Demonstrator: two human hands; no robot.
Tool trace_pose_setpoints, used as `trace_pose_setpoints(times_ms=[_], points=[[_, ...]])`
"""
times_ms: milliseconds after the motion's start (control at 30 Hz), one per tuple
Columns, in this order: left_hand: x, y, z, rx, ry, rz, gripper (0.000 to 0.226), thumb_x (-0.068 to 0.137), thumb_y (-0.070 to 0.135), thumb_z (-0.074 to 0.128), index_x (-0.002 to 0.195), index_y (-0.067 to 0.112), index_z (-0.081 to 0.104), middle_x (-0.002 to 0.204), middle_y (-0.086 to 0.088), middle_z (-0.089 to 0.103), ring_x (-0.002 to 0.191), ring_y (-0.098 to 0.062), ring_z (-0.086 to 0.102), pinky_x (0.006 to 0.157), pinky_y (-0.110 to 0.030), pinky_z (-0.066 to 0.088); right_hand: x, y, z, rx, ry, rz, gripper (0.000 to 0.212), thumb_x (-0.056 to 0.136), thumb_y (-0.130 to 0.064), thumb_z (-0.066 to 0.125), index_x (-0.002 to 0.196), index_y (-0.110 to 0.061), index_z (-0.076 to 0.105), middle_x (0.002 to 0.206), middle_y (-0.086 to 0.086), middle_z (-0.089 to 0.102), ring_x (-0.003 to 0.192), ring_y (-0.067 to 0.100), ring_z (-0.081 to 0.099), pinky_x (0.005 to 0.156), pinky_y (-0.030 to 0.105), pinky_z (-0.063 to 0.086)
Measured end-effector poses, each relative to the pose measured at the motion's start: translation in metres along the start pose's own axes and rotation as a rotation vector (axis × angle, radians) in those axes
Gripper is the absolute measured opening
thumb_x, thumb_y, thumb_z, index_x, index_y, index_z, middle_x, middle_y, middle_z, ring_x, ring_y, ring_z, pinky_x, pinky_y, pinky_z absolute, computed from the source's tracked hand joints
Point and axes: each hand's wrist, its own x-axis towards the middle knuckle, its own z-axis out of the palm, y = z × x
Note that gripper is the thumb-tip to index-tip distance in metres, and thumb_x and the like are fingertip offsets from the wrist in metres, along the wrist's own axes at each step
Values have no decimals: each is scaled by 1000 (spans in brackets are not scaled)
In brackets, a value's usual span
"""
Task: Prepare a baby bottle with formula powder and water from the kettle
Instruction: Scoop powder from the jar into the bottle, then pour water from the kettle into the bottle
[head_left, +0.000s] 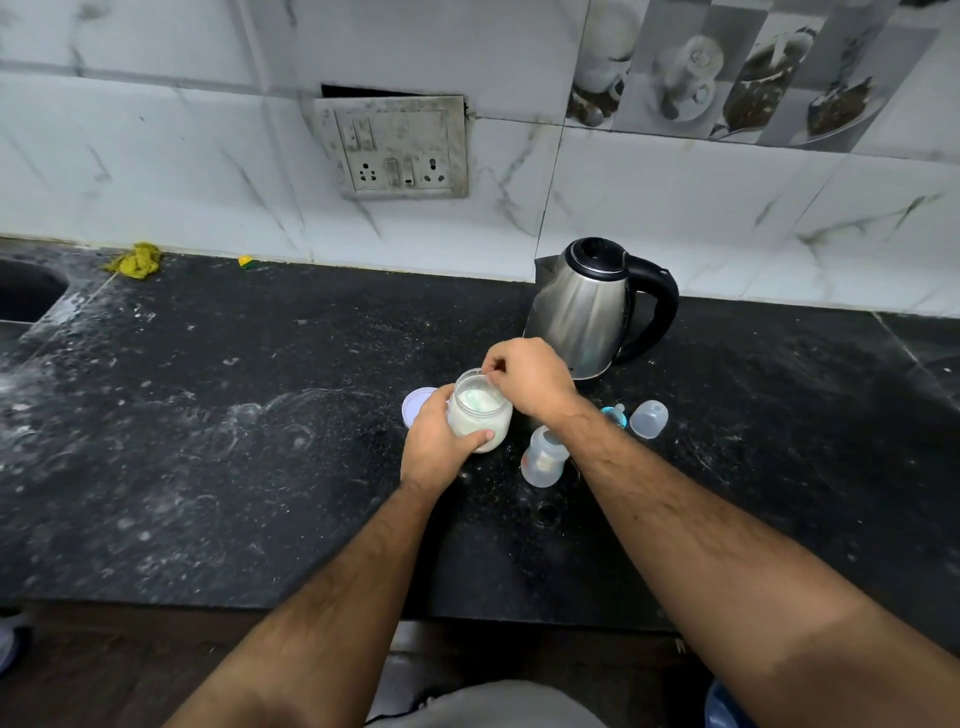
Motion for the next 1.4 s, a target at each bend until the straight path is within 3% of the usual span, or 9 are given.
trace_pose_setpoints(times_ms=[233, 367, 500, 600, 700, 867, 933, 1100, 1400], points=[[1, 2, 1, 31, 59, -32, 71, 66, 28, 87, 127, 26, 51, 119, 9, 64, 110, -13, 61, 99, -40, 50, -17, 37, -13, 369, 184, 148, 24, 77, -7, 75, 65, -25, 64, 55, -13, 55, 56, 2, 50, 66, 21, 41], [-11, 4, 7, 55, 159, -64, 89, 68, 30, 88, 142, 14, 42, 135, 5, 51, 117, -12, 54, 103, -33, 45, -32, 63, -17, 442, 244, 248, 21, 72, 4, 64, 67, -16, 62, 56, -10, 50, 56, 7, 44, 61, 24, 39], [-46, 1, 22, 59, 395, -9, 41, 85, 31, 73, 118, 11, 57, 107, 1, 56, 91, -13, 57, 87, -38, 51, -43, 91, -16, 470, 260, 315, 25, 72, 4, 61, 66, -20, 61, 58, -11, 52, 59, 7, 46, 61, 23, 39], [-64, -3, 40, 8, 351, 43, 22, 90, 28, 67, 107, 15, 62, 94, 4, 59, 81, -7, 56, 83, -39, 51, -48, 111, -15, 520, 271, 363, 25, 74, 2, 60, 71, -22, 66, 63, -12, 58, 60, 9, 51, 62, 22, 43], [-69, -3, 57, 11, 193, 55, 39, 82, 35, 77, 114, 18, 62, 104, 7, 64, 91, -7, 62, 83, -31, 53, -52, 127, -15, 573, 302, 376, 26, 72, -1, 60, 70, -26, 66, 65, -9, 62, 64, 15, 58, 68, 32, 52], [-61, 9, 86, 6, 37, -3, 81, 68, 37, 88, 136, 15, 52, 129, 5, 61, 115, -9, 59, 98, -28, 49, -54, 147, -21, 590, 318, 367, 22, 74, 1, 64, 82, -19, 68, 70, -9, 62, 67, 10, 58, 70, 27, 50], [-56, 14, 96, -14, 29, -25, 86, 63, 39, 89, 137, 17, 51, 132, 6, 62, 118, -7, 58, 102, -30, 48, -53, 156, -26, 586, 342, 355, 22, 74, 0, 65, 84, -20, 67, 75, -6, 64, 72, 11, 59, 73, 25, 49], [-45, 26, 113, -12, 72, -24, 57, 69, 27, 87, 114, 38, 54, 109, 20, 66, 104, -4, 63, 98, -34, 51, -43, 176, -45, 585, 393, 351, 24, 78, -10, 73, 98, -22, 65, 92, -5, 63, 88, 12, 61, 82, 25, 48], [-27, 34, 129, -8, 126, -71, 54, 72, 30, 85, 117, 28, 57, 106, 15, 67, 99, -5, 65, 91, -29, 53, 13, 221, -70, 648, 344, 421, 81, 71, -17, 82, 141, -20, 40, 139, 9, 50, 125, 23, 51, 107, 41, 44]])
